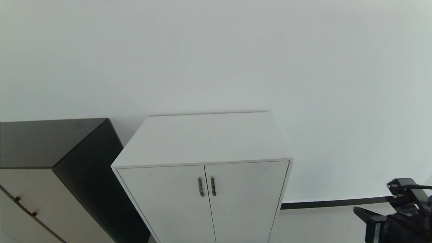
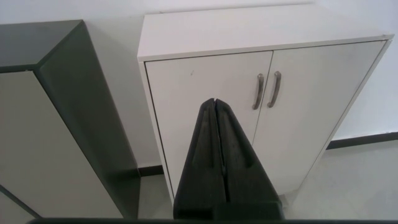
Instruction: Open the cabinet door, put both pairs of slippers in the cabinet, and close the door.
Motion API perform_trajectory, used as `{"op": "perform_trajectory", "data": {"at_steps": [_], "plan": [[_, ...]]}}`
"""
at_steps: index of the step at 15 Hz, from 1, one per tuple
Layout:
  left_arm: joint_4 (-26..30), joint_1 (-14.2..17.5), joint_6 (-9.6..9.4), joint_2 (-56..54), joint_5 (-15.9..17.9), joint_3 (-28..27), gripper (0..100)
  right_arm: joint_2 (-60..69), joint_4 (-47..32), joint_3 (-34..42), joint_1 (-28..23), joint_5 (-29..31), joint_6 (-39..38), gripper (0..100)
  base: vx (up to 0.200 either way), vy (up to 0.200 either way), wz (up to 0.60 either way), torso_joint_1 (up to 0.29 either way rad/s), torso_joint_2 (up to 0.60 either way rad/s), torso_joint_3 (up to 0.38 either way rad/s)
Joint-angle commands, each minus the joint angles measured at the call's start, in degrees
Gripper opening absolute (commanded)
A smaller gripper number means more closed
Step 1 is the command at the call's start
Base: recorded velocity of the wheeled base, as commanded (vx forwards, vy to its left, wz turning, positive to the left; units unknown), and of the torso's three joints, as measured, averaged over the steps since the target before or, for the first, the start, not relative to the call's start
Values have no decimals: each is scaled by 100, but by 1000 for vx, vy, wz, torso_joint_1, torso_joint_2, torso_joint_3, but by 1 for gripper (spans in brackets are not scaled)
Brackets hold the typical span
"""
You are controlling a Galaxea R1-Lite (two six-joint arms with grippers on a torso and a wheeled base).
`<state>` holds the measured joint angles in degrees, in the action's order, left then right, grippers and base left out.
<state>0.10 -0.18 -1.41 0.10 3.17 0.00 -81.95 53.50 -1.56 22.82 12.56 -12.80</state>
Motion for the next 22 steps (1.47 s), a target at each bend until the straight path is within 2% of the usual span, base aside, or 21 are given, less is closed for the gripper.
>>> {"op": "perform_trajectory", "data": {"at_steps": [1, 2, 3, 5, 7, 9, 12, 15, 18, 21, 22], "plan": [[-1, 1, 1, -1, -1, 0, 0, 2297, -1721, 156, -533, -271, 208, 0, 0, 0, 0, 0, 0, 0], [-1, 1, 1, -1, -1, 0, 0, 2728, -2230, 156, -533, -271, 217, 0, 0, 0, 0, 0, 0, 0], [-1, 1, 1, -1, -1, 0, 0, 3633, -3223, 156, -533, -298, 217, 0, 0, 0, 0, 0, 0, 0], [-1, 1, -8, -1, -1, 0, 0, 5004, -4507, 147, -480, -315, 208, 0, 0, 0, 0, 0, 0, 0], [-1, 1, -8, -1, -1, 0, 0, 5971, -5386, 68, -357, -368, 252, 0, 0, 0, 0, 0, 0, 0], [-1, 1, -8, -1, -1, 0, 0, 6542, -5430, 33, -269, -421, 313, 0, 0, 0, 0, 0, 0, 0], [-1, 1, -8, -1, -1, 0, 0, 6885, -5421, 33, -278, -843, 392, 0, 0, 0, 0, 0, 0, 0], [-1, 1, -8, -1, -1, 0, 0, 7210, -5421, 33, -384, -851, 849, 0, 0, 0, 0, 0, 0, 0], [-1, 1, -8, -1, -1, 0, 0, 7395, -5421, 33, -454, -878, 893, 0, 0, 0, 0, 0, 0, 0], [-1, 1, -8, -1, -1, 0, 0, 7412, -5350, 24, -612, -913, 1658, 0, 0, 0, 0, 0, 0, 0], [-1, 1, -8, -1, -1, 0, 0, 7351, -5430, 24, -665, -1256, 1649, 0, 0, 0, 0, 0, 0, 0]]}}
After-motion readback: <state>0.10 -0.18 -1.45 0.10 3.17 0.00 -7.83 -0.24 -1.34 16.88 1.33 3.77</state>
